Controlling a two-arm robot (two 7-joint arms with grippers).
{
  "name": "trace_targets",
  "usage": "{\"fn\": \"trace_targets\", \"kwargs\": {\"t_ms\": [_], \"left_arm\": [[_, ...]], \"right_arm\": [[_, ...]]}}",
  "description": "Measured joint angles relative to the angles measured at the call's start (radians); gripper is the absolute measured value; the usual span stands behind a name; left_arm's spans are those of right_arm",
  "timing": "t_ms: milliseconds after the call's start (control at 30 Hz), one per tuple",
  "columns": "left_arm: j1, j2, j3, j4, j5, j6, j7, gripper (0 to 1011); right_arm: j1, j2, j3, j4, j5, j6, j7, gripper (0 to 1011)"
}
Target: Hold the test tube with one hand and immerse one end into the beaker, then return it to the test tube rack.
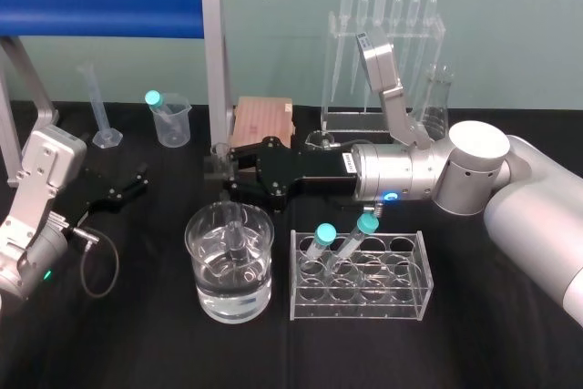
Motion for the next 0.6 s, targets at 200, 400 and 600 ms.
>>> {"fn": "trace_targets", "kwargs": {"t_ms": [200, 400, 600], "left_arm": [[0.0, 0.0, 0.0, 0.0, 0.0, 0.0, 0.0, 1000], [0.0, 0.0, 0.0, 0.0, 0.0, 0.0, 0.0, 1000], [0.0, 0.0, 0.0, 0.0, 0.0, 0.0, 0.0, 1000]], "right_arm": [[0.0, 0.0, 0.0, 0.0, 0.0, 0.0, 0.0, 250], [0.0, 0.0, 0.0, 0.0, 0.0, 0.0, 0.0, 250], [0.0, 0.0, 0.0, 0.0, 0.0, 0.0, 0.0, 250]]}}
